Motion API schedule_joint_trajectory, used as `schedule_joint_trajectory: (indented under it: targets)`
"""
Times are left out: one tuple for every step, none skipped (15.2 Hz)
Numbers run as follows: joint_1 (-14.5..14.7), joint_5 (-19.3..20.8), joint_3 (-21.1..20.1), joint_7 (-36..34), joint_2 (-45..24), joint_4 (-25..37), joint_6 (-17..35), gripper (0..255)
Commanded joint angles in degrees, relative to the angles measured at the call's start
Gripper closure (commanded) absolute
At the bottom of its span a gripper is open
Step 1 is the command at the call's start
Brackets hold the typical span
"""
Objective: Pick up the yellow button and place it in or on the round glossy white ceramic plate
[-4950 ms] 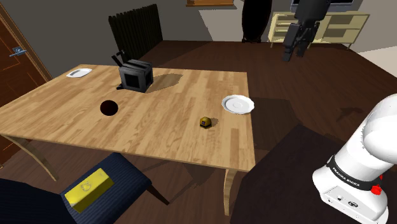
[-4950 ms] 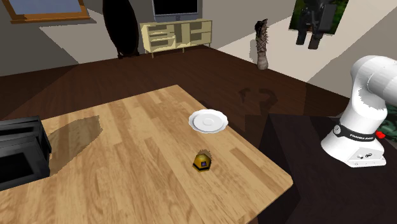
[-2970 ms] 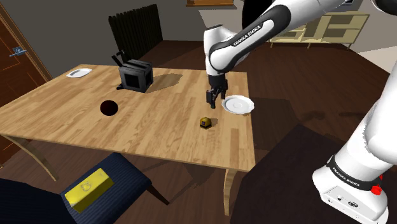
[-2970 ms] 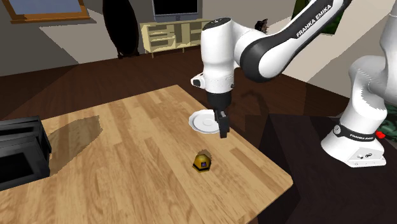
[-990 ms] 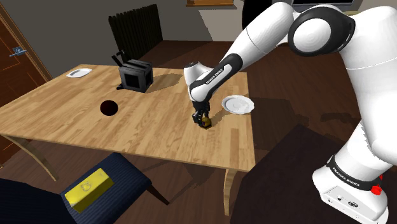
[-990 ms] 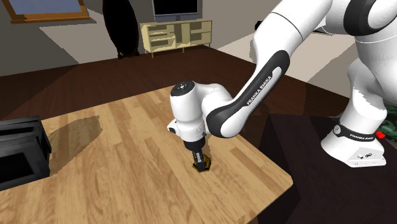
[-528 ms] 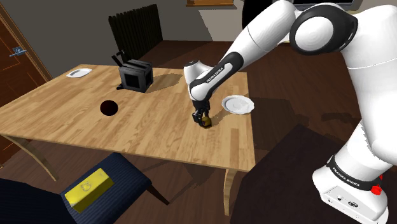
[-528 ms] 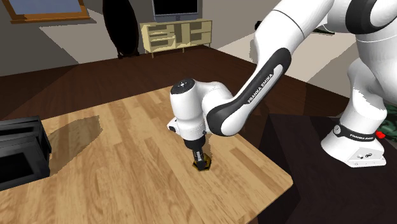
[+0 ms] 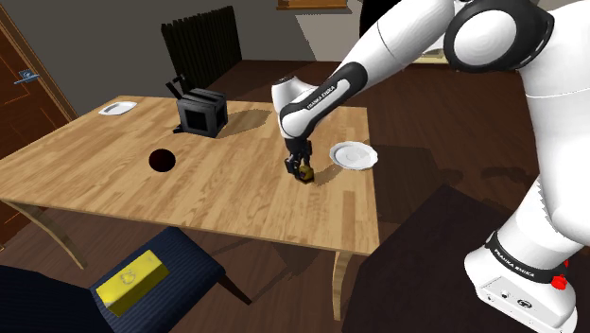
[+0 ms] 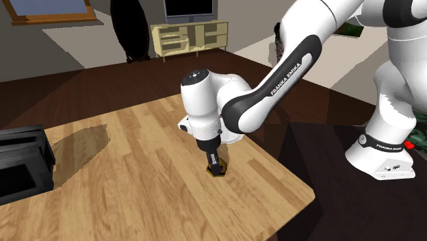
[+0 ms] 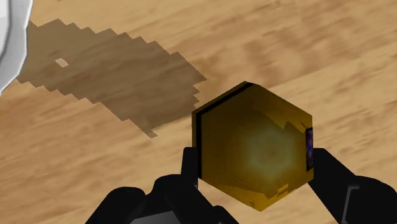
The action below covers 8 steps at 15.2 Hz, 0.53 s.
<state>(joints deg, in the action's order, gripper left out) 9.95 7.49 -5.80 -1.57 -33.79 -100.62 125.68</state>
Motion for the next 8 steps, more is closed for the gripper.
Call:
schedule_joint_trajectory:
  targets:
    - [-0.07,-0.16,-0.11,0.13,1.15,-0.08,-1.09,255]
    - [-0.09,-0.24,-0.15,0.19,1.64,-0.03,-1.63,255]
    - [-0.12,-0.32,-0.20,0.26,2.13,0.04,-2.18,255]
    - [-0.15,-0.39,-0.24,0.33,2.61,0.12,-2.73,255]
    - [-0.17,-0.47,-0.29,0.39,3.08,0.21,-3.29,255]
    - [-0.20,-0.54,-0.33,0.46,3.54,0.31,-3.86,255]
    - [-0.21,-0.57,-0.35,0.48,3.74,0.34,-4.08,255]
    - [-1.09,-0.58,-0.04,1.59,4.31,-0.59,-3.65,255]
